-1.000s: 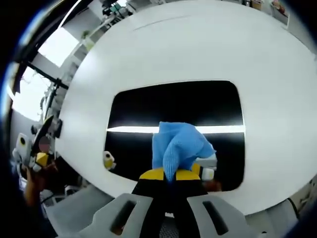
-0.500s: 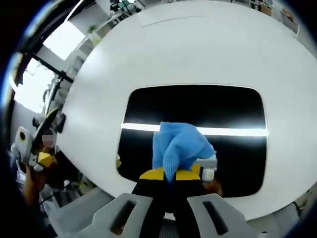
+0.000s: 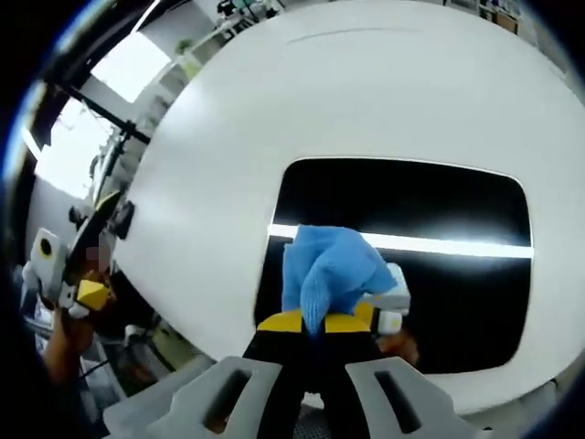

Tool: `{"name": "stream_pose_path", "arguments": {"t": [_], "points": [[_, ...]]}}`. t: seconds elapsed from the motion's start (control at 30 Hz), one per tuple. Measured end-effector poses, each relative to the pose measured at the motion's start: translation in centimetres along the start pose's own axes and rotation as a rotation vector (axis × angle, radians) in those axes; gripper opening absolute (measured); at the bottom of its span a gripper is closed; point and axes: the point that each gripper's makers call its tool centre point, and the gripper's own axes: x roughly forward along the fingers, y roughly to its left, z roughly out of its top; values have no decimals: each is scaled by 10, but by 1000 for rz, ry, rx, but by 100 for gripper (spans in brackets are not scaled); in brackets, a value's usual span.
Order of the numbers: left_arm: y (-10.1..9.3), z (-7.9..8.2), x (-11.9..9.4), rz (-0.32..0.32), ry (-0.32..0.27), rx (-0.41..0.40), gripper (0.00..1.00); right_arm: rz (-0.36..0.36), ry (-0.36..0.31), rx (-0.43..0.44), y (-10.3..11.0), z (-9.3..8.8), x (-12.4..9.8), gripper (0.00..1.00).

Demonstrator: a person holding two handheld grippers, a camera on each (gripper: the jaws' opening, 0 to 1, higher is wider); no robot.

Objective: Wipe the mirror surface with the cleaning cloth until all visible marks leave the cleaned area.

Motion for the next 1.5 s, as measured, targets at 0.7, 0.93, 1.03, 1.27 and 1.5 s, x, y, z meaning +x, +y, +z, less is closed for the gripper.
{"name": "stream_pose_path", "arguments": {"t": [0.7,0.93,1.03,1.27,1.5], "points": [[11,10,-11,25,-38,-30,100,10,18,-84,33,5,15,0],[14,11,-13,31,-42,-29,100,6,25,-114,34,5,15,0],[14,8,-12,30,-41,-34,100,5,20,-124,35,4,14,0],[12,7,-12,25,-39,-37,100,7,22,-126,34,4,15,0],[18,7,-13,32,-43,-49,100,12,23,-130,33,5,15,0]]}}
